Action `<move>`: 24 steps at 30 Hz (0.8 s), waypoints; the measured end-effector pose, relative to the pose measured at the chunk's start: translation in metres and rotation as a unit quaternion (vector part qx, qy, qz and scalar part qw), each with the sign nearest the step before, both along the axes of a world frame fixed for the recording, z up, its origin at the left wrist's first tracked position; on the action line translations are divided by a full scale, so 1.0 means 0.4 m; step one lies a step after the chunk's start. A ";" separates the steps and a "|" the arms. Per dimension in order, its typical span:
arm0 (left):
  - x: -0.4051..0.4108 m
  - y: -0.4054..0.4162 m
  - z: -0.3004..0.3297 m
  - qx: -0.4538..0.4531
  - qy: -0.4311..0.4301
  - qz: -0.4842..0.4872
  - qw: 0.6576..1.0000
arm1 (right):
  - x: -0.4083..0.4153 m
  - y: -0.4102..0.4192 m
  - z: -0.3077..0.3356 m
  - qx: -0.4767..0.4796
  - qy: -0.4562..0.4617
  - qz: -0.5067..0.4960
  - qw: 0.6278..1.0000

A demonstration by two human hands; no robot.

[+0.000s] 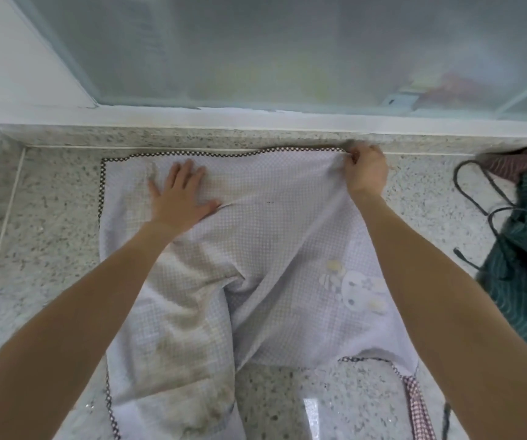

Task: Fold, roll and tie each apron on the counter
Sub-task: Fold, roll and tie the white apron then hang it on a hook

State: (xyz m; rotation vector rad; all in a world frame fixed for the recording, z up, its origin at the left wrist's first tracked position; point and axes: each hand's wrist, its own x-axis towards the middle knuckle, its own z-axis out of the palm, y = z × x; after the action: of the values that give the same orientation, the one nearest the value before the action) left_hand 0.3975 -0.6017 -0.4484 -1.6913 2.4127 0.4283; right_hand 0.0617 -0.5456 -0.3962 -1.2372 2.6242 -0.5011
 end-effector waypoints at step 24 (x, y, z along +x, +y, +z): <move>0.027 0.613 0.130 0.010 0.043 -0.173 0.984 | 0.354 0.654 -0.055 0.087 0.041 0.457 0.884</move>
State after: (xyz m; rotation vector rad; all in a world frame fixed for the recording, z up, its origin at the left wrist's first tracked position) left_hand 0.4082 -0.3565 -0.3965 -1.2297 2.6822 0.4772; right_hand 0.2034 -0.2841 -0.4182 -2.2044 1.7450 -0.0297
